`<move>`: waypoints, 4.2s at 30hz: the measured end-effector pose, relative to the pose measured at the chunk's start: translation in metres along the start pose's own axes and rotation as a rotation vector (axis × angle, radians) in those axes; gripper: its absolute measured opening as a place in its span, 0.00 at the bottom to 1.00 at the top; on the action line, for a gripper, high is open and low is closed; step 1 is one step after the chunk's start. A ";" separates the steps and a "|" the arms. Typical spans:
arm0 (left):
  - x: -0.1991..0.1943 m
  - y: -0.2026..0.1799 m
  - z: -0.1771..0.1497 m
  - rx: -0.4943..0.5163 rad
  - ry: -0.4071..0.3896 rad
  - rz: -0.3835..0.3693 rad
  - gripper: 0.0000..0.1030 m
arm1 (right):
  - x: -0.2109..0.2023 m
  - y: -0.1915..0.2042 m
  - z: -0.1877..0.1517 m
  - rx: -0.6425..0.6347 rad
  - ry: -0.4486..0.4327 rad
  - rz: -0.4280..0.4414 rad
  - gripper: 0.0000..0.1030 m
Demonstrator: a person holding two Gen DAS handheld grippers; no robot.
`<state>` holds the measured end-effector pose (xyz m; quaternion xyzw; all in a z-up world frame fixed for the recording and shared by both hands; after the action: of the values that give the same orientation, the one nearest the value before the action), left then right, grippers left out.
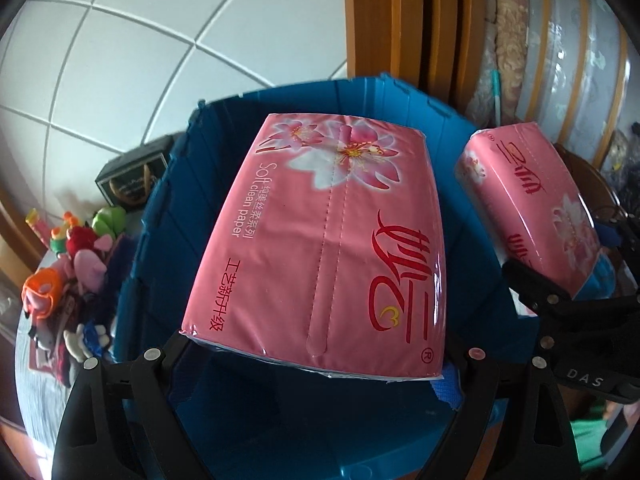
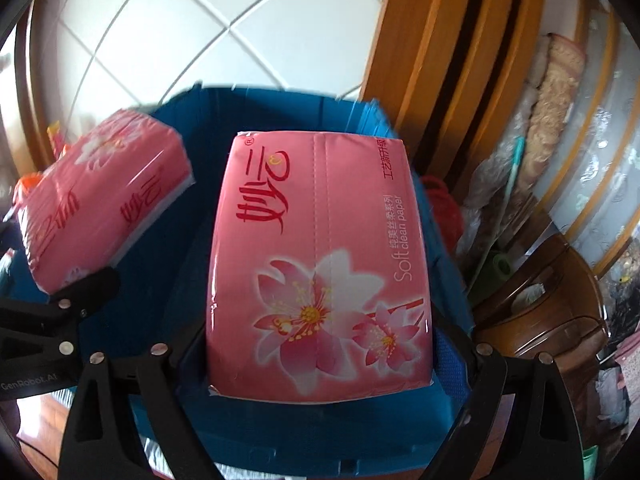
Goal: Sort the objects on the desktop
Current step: 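Carry both pink tissue packs over the blue crate with both tools, then open both tools to drop the tissue packs into the blue crate, then move both tools back from the crate toward the toy pile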
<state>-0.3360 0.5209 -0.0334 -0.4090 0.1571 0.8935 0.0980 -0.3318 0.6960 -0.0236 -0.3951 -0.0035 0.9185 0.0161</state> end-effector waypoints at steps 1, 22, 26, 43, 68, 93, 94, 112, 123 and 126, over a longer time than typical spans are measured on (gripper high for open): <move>0.001 0.000 -0.001 -0.001 0.007 0.001 0.89 | 0.002 -0.001 -0.001 0.000 0.005 0.000 0.89; -0.012 0.012 -0.005 -0.015 -0.032 0.046 0.97 | -0.020 0.012 0.009 0.032 -0.086 -0.014 0.97; -0.012 0.015 -0.007 -0.016 -0.029 0.038 0.97 | -0.025 0.013 0.010 0.033 -0.095 -0.028 0.99; -0.041 0.013 -0.021 0.006 -0.088 0.008 0.97 | -0.057 0.015 -0.015 0.049 -0.109 -0.024 1.00; -0.108 0.026 -0.105 -0.010 -0.180 0.021 0.97 | -0.122 0.053 -0.079 0.087 -0.170 0.083 1.00; -0.158 0.180 -0.265 -0.097 -0.119 0.075 0.97 | -0.165 0.243 -0.178 0.089 -0.110 0.143 1.00; -0.159 0.188 -0.272 -0.105 -0.114 0.083 0.97 | -0.164 0.252 -0.181 0.087 -0.109 0.151 1.00; -0.130 0.327 -0.358 -0.323 -0.010 0.237 0.97 | -0.111 0.389 -0.182 -0.019 -0.015 0.278 1.00; -0.047 0.401 -0.353 -0.388 0.104 0.276 0.97 | -0.013 0.459 -0.136 -0.074 0.077 0.341 1.00; -0.014 0.411 -0.354 -0.385 0.154 0.256 0.97 | 0.022 0.471 -0.129 -0.086 0.125 0.332 1.00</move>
<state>-0.2037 0.0102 -0.1580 -0.4640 0.0413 0.8782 -0.1081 -0.2663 0.2249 -0.1373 -0.4471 0.0234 0.8811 -0.1524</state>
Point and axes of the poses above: each gripper's, at about its wrist camera, not at the fingertips, and x roughly the way its jaws point, y to its left, z to its top, the point moved 2 cm from there along x, roughly the way its jaws point, and after that the axes turned 13 degrees about x, right-handed, at the moved point
